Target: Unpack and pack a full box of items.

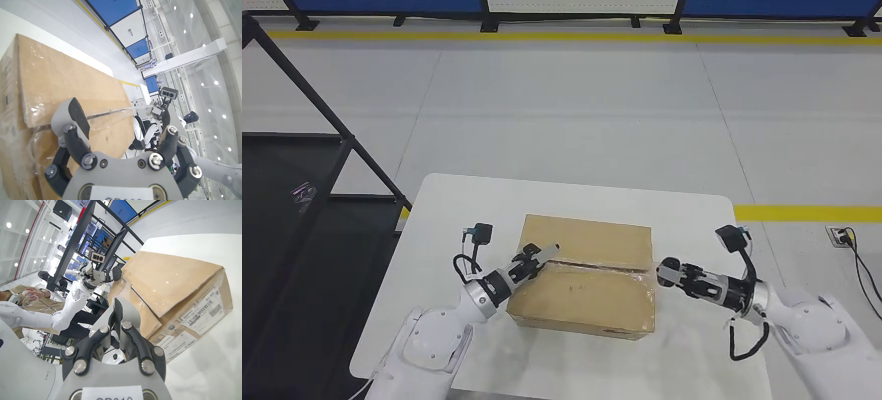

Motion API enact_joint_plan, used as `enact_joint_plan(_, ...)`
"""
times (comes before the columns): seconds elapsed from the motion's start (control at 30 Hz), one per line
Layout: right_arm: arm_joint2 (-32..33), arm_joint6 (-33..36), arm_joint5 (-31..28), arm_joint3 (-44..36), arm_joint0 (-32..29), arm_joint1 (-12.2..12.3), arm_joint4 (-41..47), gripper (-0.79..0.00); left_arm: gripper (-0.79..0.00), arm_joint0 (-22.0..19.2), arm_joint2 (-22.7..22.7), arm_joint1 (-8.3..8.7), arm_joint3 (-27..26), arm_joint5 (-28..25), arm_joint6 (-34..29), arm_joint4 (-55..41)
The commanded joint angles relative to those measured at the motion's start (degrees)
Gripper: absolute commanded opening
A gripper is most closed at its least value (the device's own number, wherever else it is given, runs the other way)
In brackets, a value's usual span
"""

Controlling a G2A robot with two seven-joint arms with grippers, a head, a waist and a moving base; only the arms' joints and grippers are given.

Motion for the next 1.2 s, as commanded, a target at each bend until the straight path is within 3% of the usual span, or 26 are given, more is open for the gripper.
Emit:
enact_joint_plan(0.0,-0.2,0.3,0.3,0.8,0.2,-0.1,0.5,-0.785,0.0,0.0,0.0,0.02,0.0,0.1,0.1,-0.1)
enact_joint_plan(0.27,-0.6,0.6,4.3,3.3,1.1,-0.3,0.5,-0.785,0.0,0.1,0.0,0.15,0.0,-0.1,0.3,-0.1)
enact_joint_plan(0.4,-0.7,0.9,5.2,4.2,1.5,-0.4,0.5,-0.656,0.0,0.3,0.0,0.22,-0.1,-0.2,0.3,-0.1)
enact_joint_plan(0.6,-1.0,1.3,7.3,5.5,1.7,-0.6,0.3,-0.539,0.0,0.7,-0.1,0.35,-0.5,-0.2,0.6,0.1)
enact_joint_plan(1.17,0.0,0.9,9.1,6.6,1.0,-0.7,-0.5,-0.48,0.0,1.7,0.1,0.62,-1.2,-0.5,0.7,0.3)
